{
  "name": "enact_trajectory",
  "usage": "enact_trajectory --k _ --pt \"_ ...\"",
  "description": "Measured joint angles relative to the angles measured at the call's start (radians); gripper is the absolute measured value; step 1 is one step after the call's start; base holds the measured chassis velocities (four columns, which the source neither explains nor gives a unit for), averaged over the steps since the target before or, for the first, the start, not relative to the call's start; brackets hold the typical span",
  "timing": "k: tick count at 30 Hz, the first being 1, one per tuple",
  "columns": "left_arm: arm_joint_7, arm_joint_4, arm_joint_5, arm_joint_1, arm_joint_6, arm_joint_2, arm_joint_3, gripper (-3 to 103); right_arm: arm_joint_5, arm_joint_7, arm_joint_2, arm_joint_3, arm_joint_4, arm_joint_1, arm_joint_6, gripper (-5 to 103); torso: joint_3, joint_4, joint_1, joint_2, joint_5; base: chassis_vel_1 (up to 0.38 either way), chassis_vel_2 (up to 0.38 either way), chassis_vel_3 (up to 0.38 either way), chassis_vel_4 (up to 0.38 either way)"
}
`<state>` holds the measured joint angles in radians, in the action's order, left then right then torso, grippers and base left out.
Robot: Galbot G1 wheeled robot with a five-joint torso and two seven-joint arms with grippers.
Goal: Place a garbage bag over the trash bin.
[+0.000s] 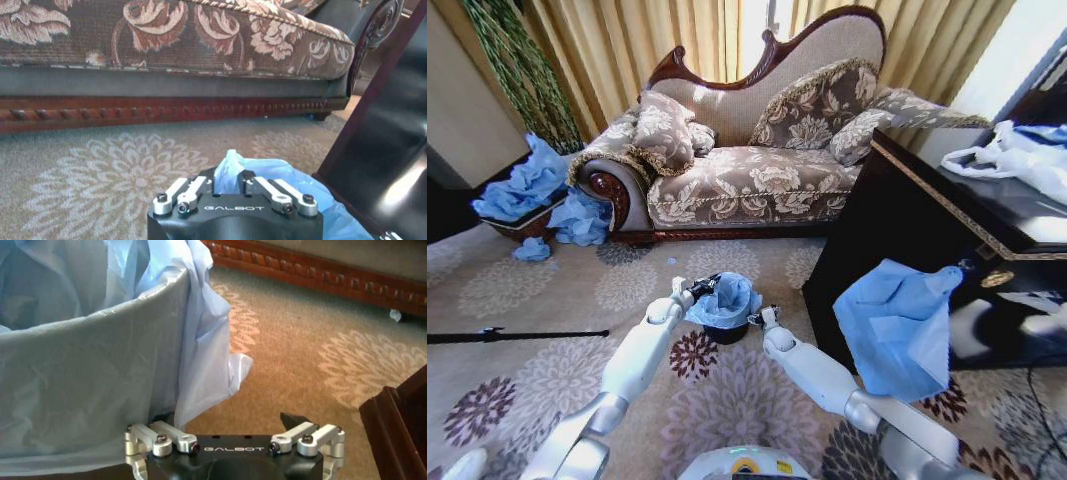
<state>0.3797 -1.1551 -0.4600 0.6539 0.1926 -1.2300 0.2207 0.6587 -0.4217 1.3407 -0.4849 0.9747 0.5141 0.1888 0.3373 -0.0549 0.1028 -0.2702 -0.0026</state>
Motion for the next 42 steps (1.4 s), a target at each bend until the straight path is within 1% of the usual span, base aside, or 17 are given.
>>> enact_trajectory --k 1,2,3,4,5,8,9,12,13,15,16,22,24,27,33,35,42 --pt "0.0 0.0 0.0 0.0 0.0 0.0 0.0 26 0.0 0.0 0.0 0.0 0.0 0.0 0.0 100 0.0 0.0 0.0 0.0 0.0 0.0 0.0 0.0 0.0" --pt "-0.001 -0.004 -0.005 0.002 0.0 0.0 0.001 32 0.002 -0.002 -0.001 -0.002 0.003 0.0 0.001 100 0.0 0.0 0.0 0.0 0.0 0.0 0.0 0.0 0.0" --pt "-0.002 -0.008 -0.009 0.003 0.001 0.001 0.002 32 0.005 -0.003 -0.003 -0.004 0.005 0.0 0.002 100 0.0 0.0 0.0 0.0 0.0 0.0 0.0 0.0 0.0" --pt "-0.003 -0.011 -0.011 0.004 0.002 0.002 0.003 38 0.006 -0.004 -0.005 -0.007 0.009 -0.001 0.002 100 0.0 0.0 0.0 0.0 0.0 0.0 0.0 0.0 0.0" --pt "-0.003 -0.011 -0.011 0.004 0.002 0.002 0.003 38 0.006 -0.004 -0.005 -0.007 0.009 -0.001 0.002 100 0.0 0.0 0.0 0.0 0.0 0.0 0.0 0.0 0.0" --pt "-0.003 -0.012 -0.013 0.007 0.003 0.006 0.008 54 0.009 -0.004 -0.017 -0.019 0.026 -0.003 0.006 100 0.0 0.0 0.0 0.0 0.0 0.0 0.0 0.0 0.0" --pt "-0.003 -0.012 -0.013 0.007 0.003 0.006 0.008 54 0.009 -0.004 -0.017 -0.019 0.026 -0.003 0.006 100 0.0 0.0 0.0 0.0 0.0 0.0 0.0 0.0 0.0" --pt "-0.003 -0.011 -0.014 0.007 0.003 0.008 0.015 70 0.016 -0.008 -0.026 -0.024 0.047 -0.003 0.01 100 0.0 0.0 0.0 0.0 0.0 0.0 0.0 0.0 0.0" --pt "-0.003 -0.011 -0.014 0.007 0.003 0.008 0.015 70 0.016 -0.008 -0.026 -0.024 0.047 -0.003 0.01 100 0.0 0.0 0.0 0.0 0.0 0.0 0.0 0.0 0.0" --pt "-0.004 -0.01 -0.014 0.008 0.003 0.008 0.02 81 0.046 -0.029 -0.04 -0.035 0.083 -0.008 0.019 100 0.0 -0.0001 0.0 0.0 0.0 0.0 0.0 0.0 0.0" --pt "-0.003 -0.009 -0.014 0.009 0.002 0.008 0.021 84 0.061 -0.039 -0.046 -0.042 0.099 -0.01 0.023 100 0.0 -0.0001 0.0 0.0 0.0 0.0 0.0 0.0 0.0" --pt "-0.003 -0.01 -0.013 0.014 0.001 0.008 0.028 86 0.119 -0.073 -0.075 -0.065 0.159 -0.019 0.04 100 0.0 -0.0001 0.0 0.0 -0.0002 0.0 0.0 0.0 0.0" --pt "-0.002 -0.011 -0.013 0.016 0.001 0.011 0.032 93 0.16 -0.094 -0.089 -0.076 0.196 -0.021 0.048 100 0.0 -0.0002 0.0 0.0 -0.0002 0.0 0.0 0.0 0.0" --pt "-0.002 -0.012 -0.013 0.017 0.001 0.012 0.036 99 0.206 -0.111 -0.101 -0.086 0.232 -0.021 0.057 100 0.0 0.0001 0.0 0.0 -0.0001 0.0 0.0 0.0 0.0" --pt "-0.002 -0.024 -0.013 0.027 0.0 0.017 0.041 100 0.25 -0.134 -0.124 -0.096 0.277 -0.017 0.06 100 0.0 0.0 0.0 0.0 0.0 0.0 0.0 0.0 0.0" --pt "-0.003 -0.03 -0.013 0.031 0.0 0.016 0.044 100 0.289 -0.147 -0.138 -0.093 0.3 -0.016 0.06 100 0.0 0.0001 0.0 0.0 0.0 0.0 0.0 0.0 0.0" --pt "-0.006 -0.043 -0.014 0.042 0.0 0.016 0.044 100 0.35 -0.14 -0.162 -0.066 0.337 -0.001 0.047 100 0.0 0.0 0.0 0.0 0.0001 0.0 0.0 0.0 0.0"
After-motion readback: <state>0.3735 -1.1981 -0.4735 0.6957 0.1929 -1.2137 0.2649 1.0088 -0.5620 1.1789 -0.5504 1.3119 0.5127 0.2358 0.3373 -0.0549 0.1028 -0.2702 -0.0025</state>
